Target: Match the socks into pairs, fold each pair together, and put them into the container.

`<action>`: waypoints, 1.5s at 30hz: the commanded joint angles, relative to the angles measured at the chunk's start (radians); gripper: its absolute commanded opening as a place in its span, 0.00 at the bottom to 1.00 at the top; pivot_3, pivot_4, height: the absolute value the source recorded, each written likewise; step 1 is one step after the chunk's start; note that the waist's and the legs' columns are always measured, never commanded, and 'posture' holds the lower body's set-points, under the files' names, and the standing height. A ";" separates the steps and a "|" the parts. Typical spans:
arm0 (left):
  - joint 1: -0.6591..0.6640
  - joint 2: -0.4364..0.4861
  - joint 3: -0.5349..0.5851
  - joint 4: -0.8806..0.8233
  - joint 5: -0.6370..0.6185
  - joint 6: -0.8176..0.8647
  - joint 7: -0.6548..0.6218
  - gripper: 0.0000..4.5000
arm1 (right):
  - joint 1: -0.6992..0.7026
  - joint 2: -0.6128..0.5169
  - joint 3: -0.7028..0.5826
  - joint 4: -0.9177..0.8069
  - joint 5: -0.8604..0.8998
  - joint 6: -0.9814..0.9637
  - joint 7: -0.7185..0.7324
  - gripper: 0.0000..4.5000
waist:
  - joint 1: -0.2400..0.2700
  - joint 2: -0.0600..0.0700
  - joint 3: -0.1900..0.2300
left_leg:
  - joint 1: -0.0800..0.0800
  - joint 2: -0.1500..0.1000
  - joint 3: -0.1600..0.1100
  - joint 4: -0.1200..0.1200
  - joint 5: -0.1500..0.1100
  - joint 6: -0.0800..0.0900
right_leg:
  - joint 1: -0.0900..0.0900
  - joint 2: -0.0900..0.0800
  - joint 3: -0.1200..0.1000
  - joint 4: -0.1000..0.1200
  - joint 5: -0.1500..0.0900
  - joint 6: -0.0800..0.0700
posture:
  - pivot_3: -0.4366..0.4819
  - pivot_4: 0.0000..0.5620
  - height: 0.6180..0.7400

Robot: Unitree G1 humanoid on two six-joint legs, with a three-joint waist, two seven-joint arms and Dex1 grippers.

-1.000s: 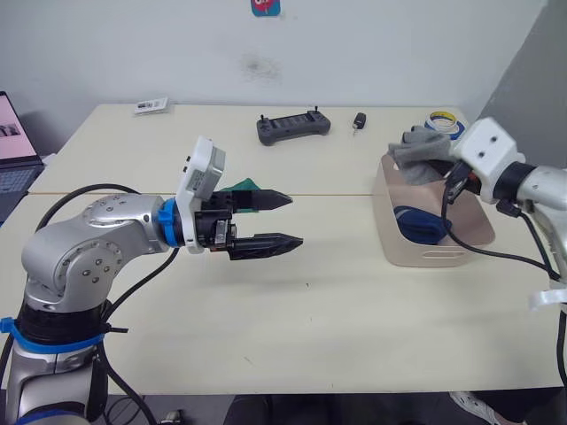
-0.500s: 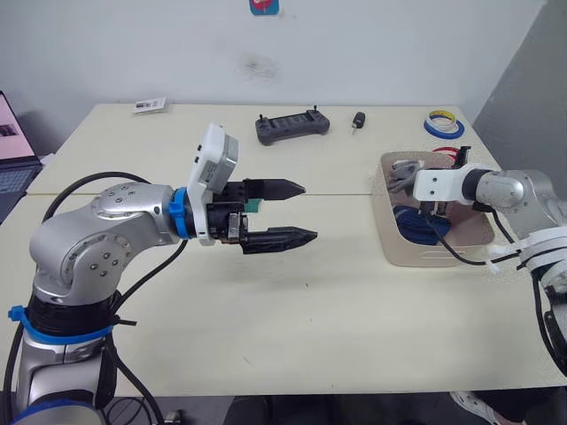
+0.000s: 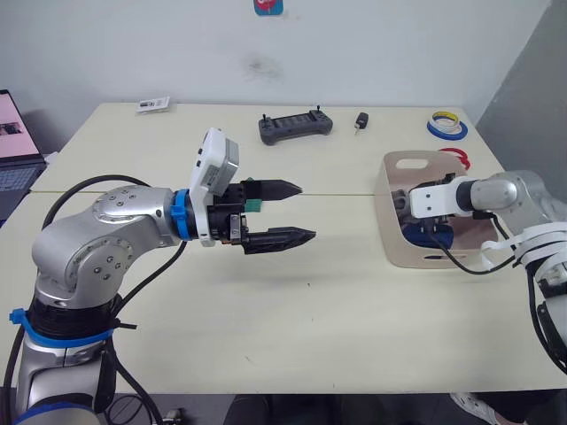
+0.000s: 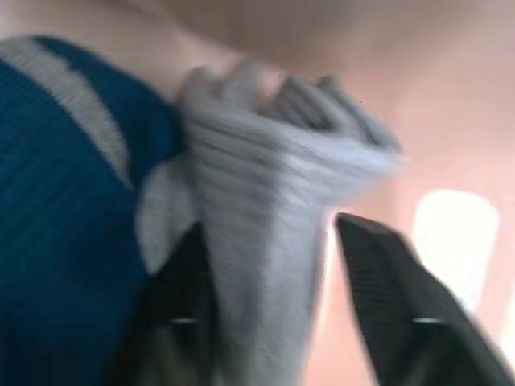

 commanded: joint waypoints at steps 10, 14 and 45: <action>-0.003 -0.003 -0.001 -0.010 0.022 -0.031 -0.014 1.00 | -0.048 -0.059 -0.134 -0.133 0.184 0.210 0.291 1.00 | 0.003 0.000 0.000 | 0.000 0.000 0.000 0.000 0.000 0.000 | 0.000 0.000 0.000 0.000 0.000 0.000 | 0.48 0.27 1.00; 0.001 -0.001 0.002 -0.015 0.009 -0.021 -0.018 1.00 | -0.047 -0.066 -0.178 -0.181 0.230 0.320 0.326 1.00 | 0.004 0.000 0.000 | 0.000 0.000 0.000 0.000 0.000 0.000 | 0.000 0.000 0.000 0.000 0.000 0.000 | 0.48 0.27 1.00; 0.231 0.097 0.154 0.004 0.145 -0.132 0.011 1.00 | 0.005 -0.051 -0.285 -0.190 0.237 0.340 0.119 1.00 | 0.005 0.001 0.000 | -0.001 0.000 0.000 -0.001 0.000 0.000 | -0.002 -0.001 0.000 0.000 0.000 0.000 | 0.48 0.27 1.00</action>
